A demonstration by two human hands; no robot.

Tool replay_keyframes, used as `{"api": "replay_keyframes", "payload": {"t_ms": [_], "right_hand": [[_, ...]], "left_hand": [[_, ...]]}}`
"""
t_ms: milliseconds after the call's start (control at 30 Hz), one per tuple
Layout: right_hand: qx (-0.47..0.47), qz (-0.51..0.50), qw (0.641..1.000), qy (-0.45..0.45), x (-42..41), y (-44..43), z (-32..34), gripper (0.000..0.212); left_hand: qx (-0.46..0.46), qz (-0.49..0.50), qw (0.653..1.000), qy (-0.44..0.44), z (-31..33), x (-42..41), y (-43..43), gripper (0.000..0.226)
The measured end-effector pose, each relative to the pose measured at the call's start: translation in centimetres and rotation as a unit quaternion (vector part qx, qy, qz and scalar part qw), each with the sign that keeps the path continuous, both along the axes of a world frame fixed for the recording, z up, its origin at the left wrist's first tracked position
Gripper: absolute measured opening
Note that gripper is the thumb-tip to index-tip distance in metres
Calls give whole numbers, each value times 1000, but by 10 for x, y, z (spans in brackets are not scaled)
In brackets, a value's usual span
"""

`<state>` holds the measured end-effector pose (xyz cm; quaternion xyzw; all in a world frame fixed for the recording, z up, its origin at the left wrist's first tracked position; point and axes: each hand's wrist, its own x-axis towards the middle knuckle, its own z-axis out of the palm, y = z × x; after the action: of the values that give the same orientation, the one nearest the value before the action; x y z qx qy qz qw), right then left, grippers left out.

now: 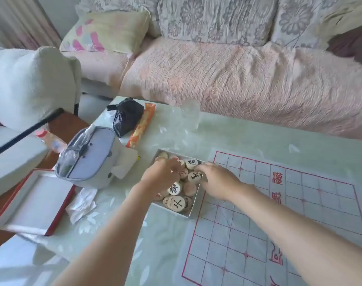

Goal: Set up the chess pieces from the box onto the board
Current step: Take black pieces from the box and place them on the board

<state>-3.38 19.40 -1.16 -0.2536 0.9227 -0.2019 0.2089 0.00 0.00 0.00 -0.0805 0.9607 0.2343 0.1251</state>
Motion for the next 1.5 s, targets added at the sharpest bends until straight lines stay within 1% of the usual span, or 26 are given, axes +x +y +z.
{"api": "replay_keyframes", "payload": {"t_ms": [67, 167, 233, 300, 400, 500, 600, 633, 700, 800, 867, 933, 1000, 1067, 1167, 1267, 1367, 1500], "right_hand": [[-9, 3, 1000, 21, -1, -4, -26, 38], [-12, 13, 998, 61, -5, -7, -61, 31], [-24, 21, 994, 107, -8, -9, -72, 29], [-31, 38, 989, 137, -11, -14, -75, 31], [-25, 53, 986, 158, -9, -23, -79, 28], [-8, 14, 984, 177, -4, -31, -85, 20], [-20, -29, 985, 167, 6, -36, -91, 13], [-33, -44, 986, 159, 10, -37, -91, 14], [-64, -65, 985, 148, 18, -38, -92, 25], [-93, -98, 982, 129, 30, -36, -84, 44], [-110, -106, 980, 126, 38, -30, -77, 49], [-98, -99, 981, 132, 47, -21, -68, 48], [-69, -101, 982, 146, 53, -6, -59, 45], [-59, -116, 979, 155, 59, 11, -51, 44], [-49, -137, 979, 143, 74, 36, -41, 47], [-35, -132, 983, 124, 97, 54, -37, 51], [-1, -111, 989, 94, 126, 65, -38, 51], [22, -83, 995, 55, 163, 71, -50, 42]], "left_hand": [[-43, 8, 998, 37, -25, 5, 0, 16], [-71, 63, 991, 97, -58, 20, 4, 11], [-62, 85, 985, 136, -75, 27, 7, 24], [-53, 104, 979, 170, -85, 29, 7, 34], [-51, 107, 970, 211, -91, 32, 4, 37], [-57, 111, 962, 244, -97, 46, -1, 36], [-48, 128, 957, 255, -100, 56, 2, 34], [-47, 134, 957, 253, -100, 57, 5, 32], [-58, 140, 956, 249, -99, 58, 10, 31], [-78, 139, 961, 226, -100, 58, 17, 39], [-79, 137, 967, 201, -100, 56, 21, 42], [-68, 133, 969, 199, -95, 54, 23, 35], [-43, 128, 966, 222, -87, 54, 24, 23], [-9, 122, 964, 238, -81, 56, 26, 15], [68, 120, 957, 257, -70, 64, 30, 15], [99, 76, 955, 268, -57, 80, 38, 16], [146, 38, 958, 244, -47, 95, 51, 17], [191, -9, 961, 198, -47, 117, 69, 19]]}}
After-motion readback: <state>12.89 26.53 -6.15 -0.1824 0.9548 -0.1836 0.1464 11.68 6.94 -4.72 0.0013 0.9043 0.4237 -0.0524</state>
